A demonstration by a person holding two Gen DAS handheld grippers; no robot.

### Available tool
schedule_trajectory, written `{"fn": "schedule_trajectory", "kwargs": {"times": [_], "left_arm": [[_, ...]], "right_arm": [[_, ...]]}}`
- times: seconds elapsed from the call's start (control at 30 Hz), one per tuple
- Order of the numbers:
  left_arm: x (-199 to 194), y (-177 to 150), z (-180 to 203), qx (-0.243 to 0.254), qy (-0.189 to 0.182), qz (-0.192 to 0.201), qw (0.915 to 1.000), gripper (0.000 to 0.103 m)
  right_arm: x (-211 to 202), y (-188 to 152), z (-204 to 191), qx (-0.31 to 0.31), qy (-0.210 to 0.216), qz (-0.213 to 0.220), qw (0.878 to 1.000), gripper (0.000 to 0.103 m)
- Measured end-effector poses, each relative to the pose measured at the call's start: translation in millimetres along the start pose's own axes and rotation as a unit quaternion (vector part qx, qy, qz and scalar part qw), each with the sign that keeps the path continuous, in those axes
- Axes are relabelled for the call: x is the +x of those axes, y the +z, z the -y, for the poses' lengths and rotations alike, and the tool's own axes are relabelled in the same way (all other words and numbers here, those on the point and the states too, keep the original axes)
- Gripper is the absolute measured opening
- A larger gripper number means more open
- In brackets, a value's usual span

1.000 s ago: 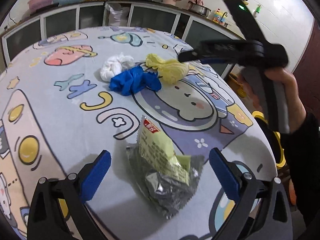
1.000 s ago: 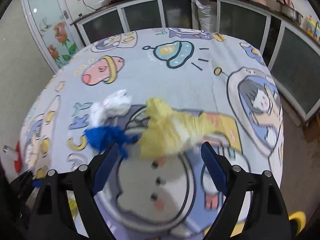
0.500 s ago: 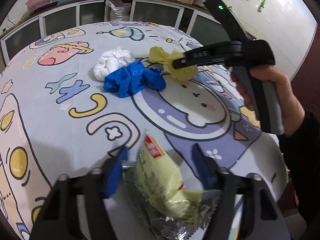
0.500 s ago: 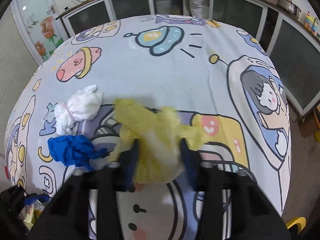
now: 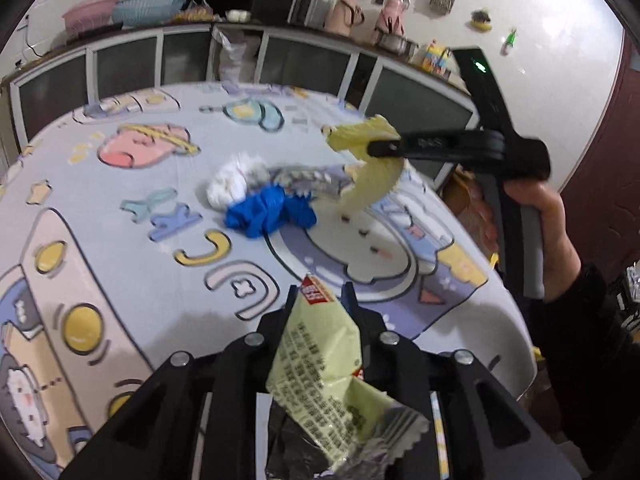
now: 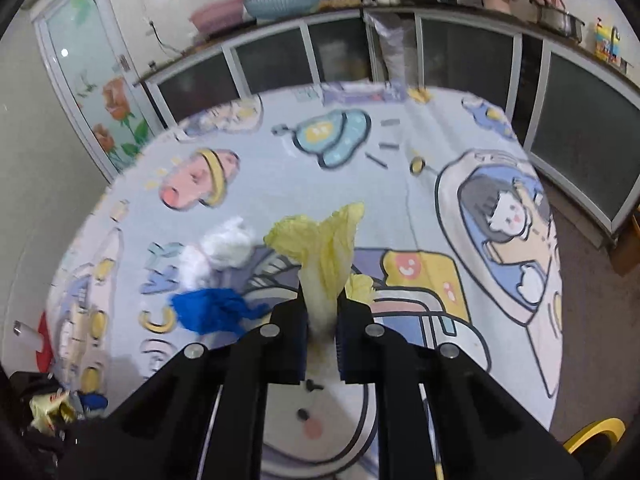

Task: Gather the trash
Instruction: 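Carry the snack bag and cabbage leaf to the yellow bin and release both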

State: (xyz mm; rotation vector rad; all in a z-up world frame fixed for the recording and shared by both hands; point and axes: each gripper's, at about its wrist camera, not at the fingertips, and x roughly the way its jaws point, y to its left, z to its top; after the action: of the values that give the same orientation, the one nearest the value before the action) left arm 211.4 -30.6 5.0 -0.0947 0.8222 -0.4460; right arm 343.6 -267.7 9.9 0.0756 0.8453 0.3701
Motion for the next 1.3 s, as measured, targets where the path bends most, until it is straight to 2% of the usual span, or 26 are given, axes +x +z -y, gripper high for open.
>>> {"fn": "schedule_trajectory", "kwargs": {"times": [0.27, 0.43, 0.67, 1.07, 1.3], "left_arm": [[-36, 7, 2, 0.0, 0.003, 0.036, 0.9994, 0.019], [-43, 6, 14, 0.008, -0.001, 0.042, 0.9991, 0.019], [-33, 10, 31, 0.02, -0.003, 0.035, 0.9992, 0.019], [-9, 27, 95, 0.077, -0.02, 0.031, 0.9963, 0.019], [7, 39, 158, 0.134, -0.054, 0.034, 0.9889, 0.019]], "right_arm": [[-64, 1, -11, -0.001, 0.01, 0.039, 0.999, 0.011], [-81, -16, -3, 0.014, 0.005, 0.033, 0.999, 0.011], [-103, -47, 9, 0.035, 0.002, 0.029, 0.999, 0.011], [-167, -101, 52, 0.077, -0.031, 0.05, 0.995, 0.011], [-218, -139, 94, 0.119, -0.069, 0.081, 0.987, 0.011]]}}
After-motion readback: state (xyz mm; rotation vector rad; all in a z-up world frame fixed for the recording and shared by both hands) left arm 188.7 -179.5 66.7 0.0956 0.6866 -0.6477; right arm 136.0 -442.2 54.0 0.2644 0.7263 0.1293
